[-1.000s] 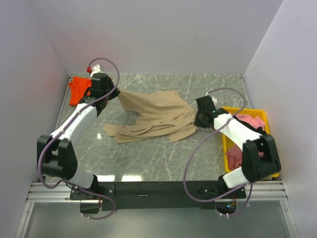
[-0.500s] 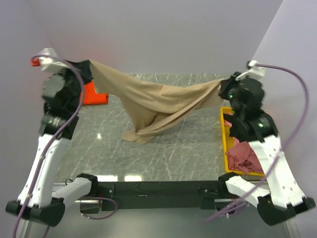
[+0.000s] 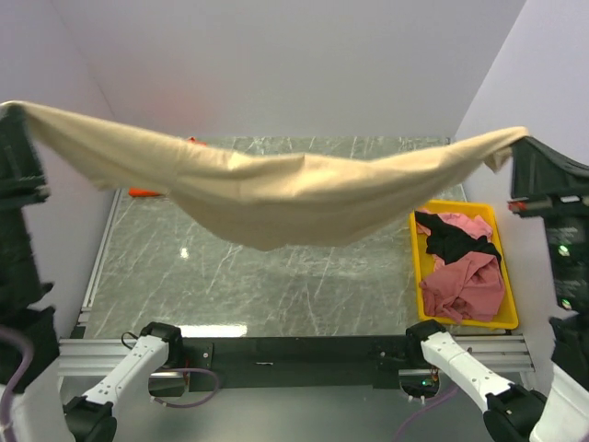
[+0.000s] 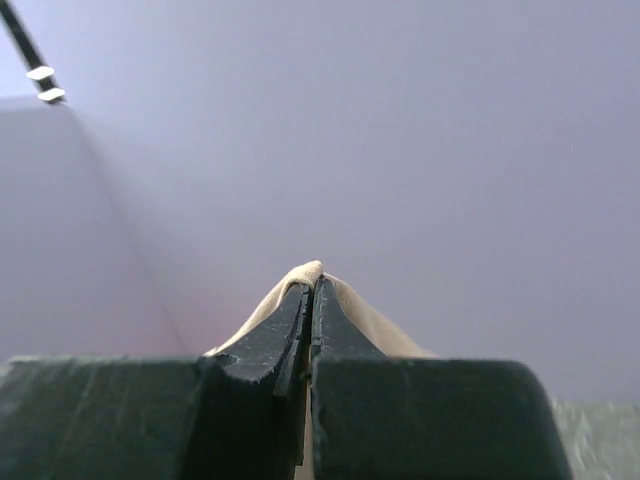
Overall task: Fold and stack the t-shirts
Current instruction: Flatten the tshirt out
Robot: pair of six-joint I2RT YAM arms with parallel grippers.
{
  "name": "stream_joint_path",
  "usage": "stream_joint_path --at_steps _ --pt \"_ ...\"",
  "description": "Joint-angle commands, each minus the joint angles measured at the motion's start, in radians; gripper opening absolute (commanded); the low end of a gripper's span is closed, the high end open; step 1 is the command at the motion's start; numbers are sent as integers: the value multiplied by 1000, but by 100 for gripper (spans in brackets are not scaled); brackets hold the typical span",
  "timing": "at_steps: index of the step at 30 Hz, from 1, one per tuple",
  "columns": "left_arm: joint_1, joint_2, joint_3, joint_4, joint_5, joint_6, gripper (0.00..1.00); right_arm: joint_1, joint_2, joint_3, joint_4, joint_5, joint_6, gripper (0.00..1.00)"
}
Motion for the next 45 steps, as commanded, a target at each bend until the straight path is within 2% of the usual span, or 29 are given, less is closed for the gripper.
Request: stream_joint_path --at_steps 1,6,10,17,21,22,23,24,25,26,27,29,35,39,45 --pt "0 -4 76 -37 37 37 1 4 21 89 -27 -94 -39 0" --pt "0 10 72 -36 -17 45 1 3 68 110 -22 -94 -49 0" --pt "0 53 -28 1 -81 50 1 4 128 35 44 -59 -55 0" --pt "18 270 -206 51 -297 30 1 -45 410 -113 189 27 -66 0" --pt "110 443 -373 67 -186 -93 1 -128 602 -246 326 -97 -10 1" --pt "130 471 -437 65 -151 -110 17 -143 648 -259 341 -161 -4 1" --pt "159 499 -466 62 -126 -127 33 -160 738 -272 360 -187 11 7" --pt "168 551 -491 58 -82 -146 53 -163 786 -272 374 -215 8 19" --pt "175 572 -523 35 -77 -154 99 -164 835 -254 359 -240 4 36" --pt "184 594 -531 18 -84 -165 99 -163 925 -230 336 -257 2 66" --pt "185 621 -534 4 -87 -171 99 -164 965 -170 266 -252 5 78" --pt "185 632 -530 -21 -81 -173 99 -161 1030 -130 216 -237 20 86" --pt "187 567 -598 16 8 -180 99 -114 928 -255 227 -203 42 90" --pt "187 554 -622 36 63 -177 99 -47 837 -424 205 -152 83 91" --pt "184 622 -612 96 190 -177 99 26 734 -669 177 -232 243 91"
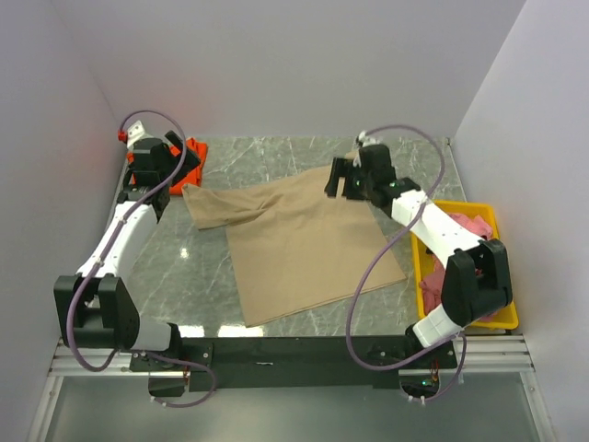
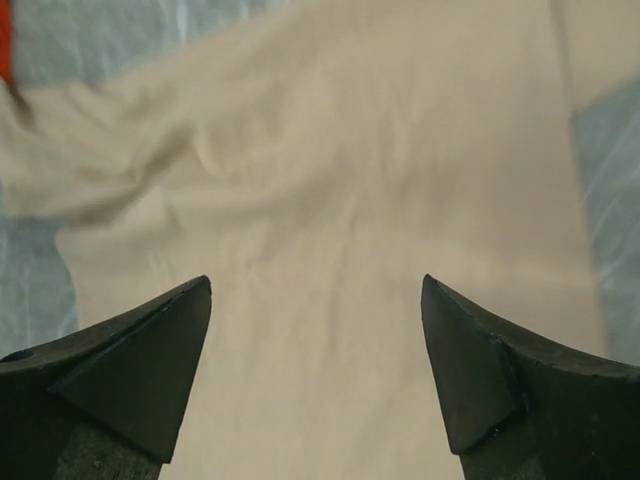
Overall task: Fold and stack the t-shirts
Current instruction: Flatten the tshirt out
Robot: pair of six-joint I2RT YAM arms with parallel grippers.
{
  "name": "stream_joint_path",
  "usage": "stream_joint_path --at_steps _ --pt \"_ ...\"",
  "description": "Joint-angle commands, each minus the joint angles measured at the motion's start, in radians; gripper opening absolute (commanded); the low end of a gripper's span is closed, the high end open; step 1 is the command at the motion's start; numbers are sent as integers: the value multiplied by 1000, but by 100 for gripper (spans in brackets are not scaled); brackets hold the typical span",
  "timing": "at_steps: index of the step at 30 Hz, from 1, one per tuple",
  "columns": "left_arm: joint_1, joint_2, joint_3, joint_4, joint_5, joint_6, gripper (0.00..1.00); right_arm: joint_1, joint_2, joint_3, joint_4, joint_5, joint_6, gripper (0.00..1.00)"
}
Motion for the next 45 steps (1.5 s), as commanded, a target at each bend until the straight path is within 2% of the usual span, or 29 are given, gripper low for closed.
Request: stream_joint_path --at_steps 1,5,10,13,16,21,25,34,41,43,45 --pt "-6 52 -5 86 124 -7 99 22 -38 -129 -27 -36 119 91" --pt "-38 199 57 82 187 13 99 47 -61 -231 -66 -14 173 91" --pt "-124 396 221 11 170 36 99 48 -74 -308 -60 -22 228 91" --pt "-136 516 286 -21 176 16 99 48 -35 -320 -51 -40 243 91" --pt "-136 550 280 -13 178 -10 99 50 23 -303 -57 -73 242 91" --pt "-138 548 173 25 170 -48 99 45 115 -222 -89 -51 225 91" --pt "-138 515 94 -12 170 -93 99 15 240 -128 -135 -51 208 91" --pt "-188 369 -183 -47 217 -232 99 -16 511 270 -303 -31 141 91" --pt "-317 186 -396 -93 234 -402 99 -16 784 752 -451 -33 67 91" --pt "-365 111 -444 -85 253 -438 99 -16 891 926 -506 -66 42 91" --pt "-398 68 -459 -87 259 -459 99 -14 978 1031 -527 -109 26 91"
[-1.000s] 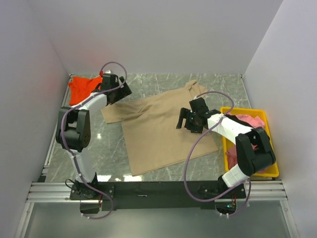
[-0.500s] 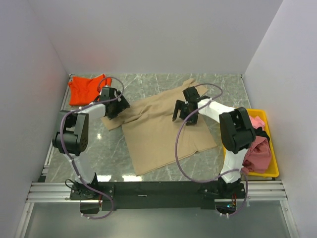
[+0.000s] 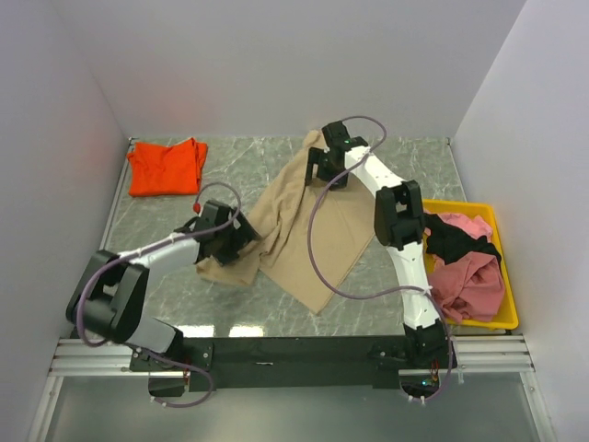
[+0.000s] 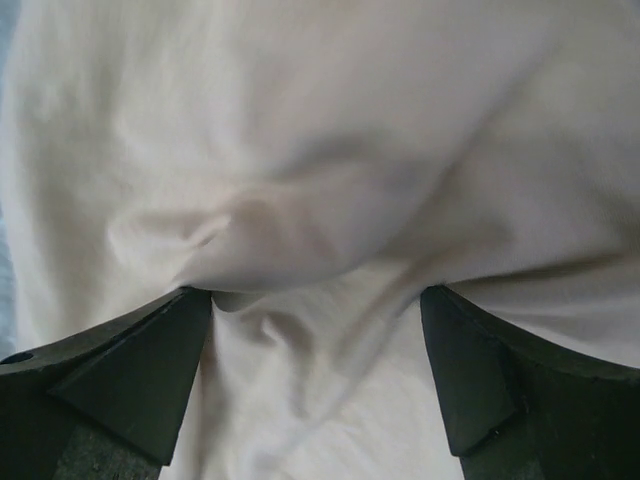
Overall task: Fold and stack the t-shirts
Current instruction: Flatten the tshirt out
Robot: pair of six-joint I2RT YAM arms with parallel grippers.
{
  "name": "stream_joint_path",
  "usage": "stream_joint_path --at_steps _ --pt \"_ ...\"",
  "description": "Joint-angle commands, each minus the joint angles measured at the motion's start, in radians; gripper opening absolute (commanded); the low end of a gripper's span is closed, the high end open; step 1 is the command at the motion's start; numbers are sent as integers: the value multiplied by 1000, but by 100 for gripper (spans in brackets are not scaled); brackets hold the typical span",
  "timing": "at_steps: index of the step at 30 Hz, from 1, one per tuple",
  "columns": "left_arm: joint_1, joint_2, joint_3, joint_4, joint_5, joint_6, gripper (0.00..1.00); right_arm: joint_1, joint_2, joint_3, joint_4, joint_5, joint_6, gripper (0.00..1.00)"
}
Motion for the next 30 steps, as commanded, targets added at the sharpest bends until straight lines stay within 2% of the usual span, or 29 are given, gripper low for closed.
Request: stream_joint_path --at_steps 1,2,5,8,9,10,12,13,15,21,25,26,30 --pt "-56 -89 -60 -108 49 -94 99 -4 121 182 -74 -66 -65 91" --pt "-65 -109 -55 -112 33 -99 99 -4 135 232 -57 -87 -68 91" --pt "-79 -176 3 -160 -41 -73 99 -7 117 202 81 -147 -76 91" --pt "-79 -225 89 -316 -156 -51 99 -7 48 190 129 -164 -100 91" --pt "-77 -235 106 -357 -238 -56 99 -5 -1 188 133 -161 -109 92" --pt "-74 -244 135 -451 -286 -65 99 -5 -30 167 136 -147 -120 92" --pt "-61 -249 152 -537 -370 -82 99 -4 -137 124 138 -124 -134 92" --pt "-53 -258 150 -616 -389 -106 99 -2 -177 49 148 -117 -137 92" --pt "-27 -275 128 -671 -409 -143 99 2 -309 -49 164 -66 -125 92" --pt "42 -400 -38 -622 -256 -113 98 5 -640 -503 250 60 -7 92" --pt "44 -434 -119 -596 -198 -113 79 10 -794 -779 288 81 59 92" --pt "44 -439 -135 -582 -172 -111 73 15 -817 -819 293 84 76 92" --pt "42 -434 -195 -498 -93 -100 58 28 -924 -974 294 89 99 92"
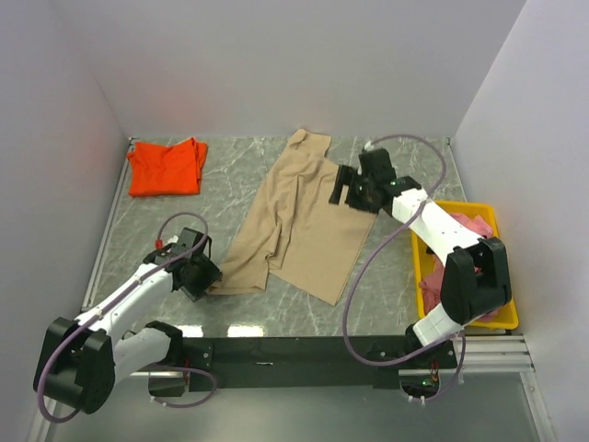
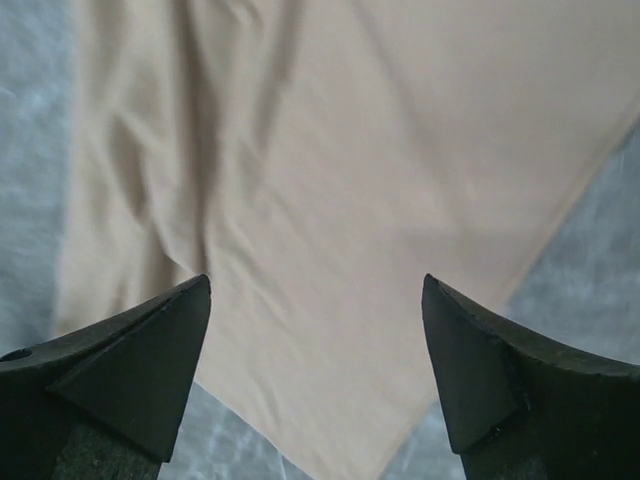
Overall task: Fold and stack the t-shirts
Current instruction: Flatten the tshirt out
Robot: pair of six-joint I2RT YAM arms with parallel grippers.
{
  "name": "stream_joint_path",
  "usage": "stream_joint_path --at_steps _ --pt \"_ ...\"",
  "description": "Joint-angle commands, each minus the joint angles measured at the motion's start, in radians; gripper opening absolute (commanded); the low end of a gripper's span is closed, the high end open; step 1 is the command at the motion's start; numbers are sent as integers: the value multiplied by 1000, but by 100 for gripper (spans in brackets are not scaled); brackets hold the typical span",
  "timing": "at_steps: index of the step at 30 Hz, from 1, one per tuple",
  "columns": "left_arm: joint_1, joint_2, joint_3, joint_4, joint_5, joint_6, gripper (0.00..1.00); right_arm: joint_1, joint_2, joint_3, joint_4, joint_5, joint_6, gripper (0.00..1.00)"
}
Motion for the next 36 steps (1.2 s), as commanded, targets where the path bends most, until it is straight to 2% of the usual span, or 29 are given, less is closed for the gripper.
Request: stream_joint_path --at_steps 1,7,14,16,19,22,23,24,25,31,36 --pt "2 0 -35 68 82 3 57 21 -66 -126 13 33 50 92" --pt "2 55 -23 84 29 6 52 93 -117 -234 -44 24 34 92" --pt "3 59 6 84 -1 26 61 213 -199 -326 -153 44 74 92" --pt "5 60 15 67 -33 28 61 256 -226 -349 -196 62 91 92" --pt "8 74 6 91 -40 37 54 312 -264 -384 -225 85 122 92" --pt "11 115 0 108 -30 39 37 355 -281 -415 -227 77 157 92" --pt "13 123 0 116 -24 40 16 381 -281 -423 -222 77 175 91" --pt "13 135 -3 122 -18 45 4 392 -278 -436 -214 74 183 91" --pt "13 137 -3 136 -14 49 1 406 -272 -440 -204 74 188 91" --pt "13 53 3 128 -15 72 1 514 -177 -403 -197 119 220 87" --pt "13 -68 3 134 9 98 1 534 -92 -413 -170 126 252 81"
